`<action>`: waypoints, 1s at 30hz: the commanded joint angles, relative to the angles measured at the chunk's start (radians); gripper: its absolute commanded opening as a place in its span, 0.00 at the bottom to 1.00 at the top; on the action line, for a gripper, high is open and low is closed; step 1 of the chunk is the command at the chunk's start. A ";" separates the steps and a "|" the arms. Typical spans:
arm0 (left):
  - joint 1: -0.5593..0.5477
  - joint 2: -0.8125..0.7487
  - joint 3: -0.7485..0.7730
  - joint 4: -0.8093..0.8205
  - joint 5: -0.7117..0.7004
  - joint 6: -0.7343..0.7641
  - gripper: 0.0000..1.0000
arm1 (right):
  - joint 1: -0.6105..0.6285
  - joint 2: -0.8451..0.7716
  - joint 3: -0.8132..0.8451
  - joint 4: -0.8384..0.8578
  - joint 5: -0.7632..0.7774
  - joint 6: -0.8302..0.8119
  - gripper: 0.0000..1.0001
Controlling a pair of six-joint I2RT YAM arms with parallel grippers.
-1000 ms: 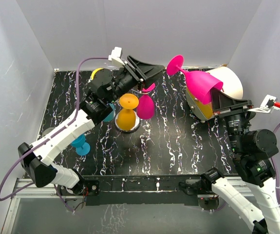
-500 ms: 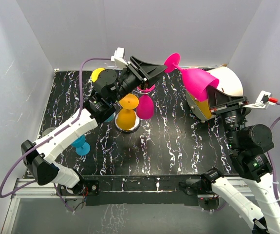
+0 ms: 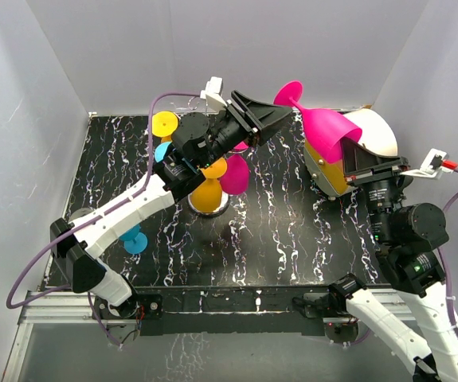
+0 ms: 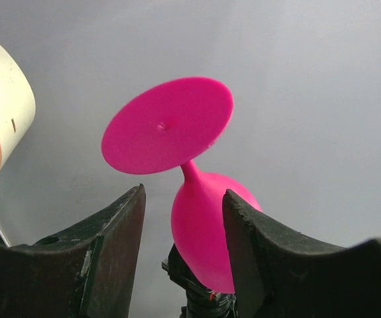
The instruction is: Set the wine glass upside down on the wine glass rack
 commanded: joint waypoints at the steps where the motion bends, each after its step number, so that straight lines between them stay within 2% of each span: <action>1: -0.005 -0.021 0.016 0.080 -0.008 -0.010 0.49 | 0.004 0.037 0.030 0.065 -0.008 -0.025 0.00; 7: -0.013 -0.029 0.019 0.093 -0.080 -0.022 0.50 | 0.004 0.031 0.003 0.095 -0.094 -0.018 0.00; 16: -0.016 -0.032 0.025 0.111 -0.159 0.008 0.46 | 0.004 0.000 -0.017 0.151 -0.234 -0.040 0.00; 24: -0.016 -0.001 0.050 0.152 -0.110 -0.014 0.25 | 0.004 0.003 -0.043 0.142 -0.279 -0.062 0.00; 30: -0.016 0.012 0.042 0.206 -0.079 -0.034 0.23 | 0.004 0.028 -0.035 0.134 -0.325 -0.070 0.00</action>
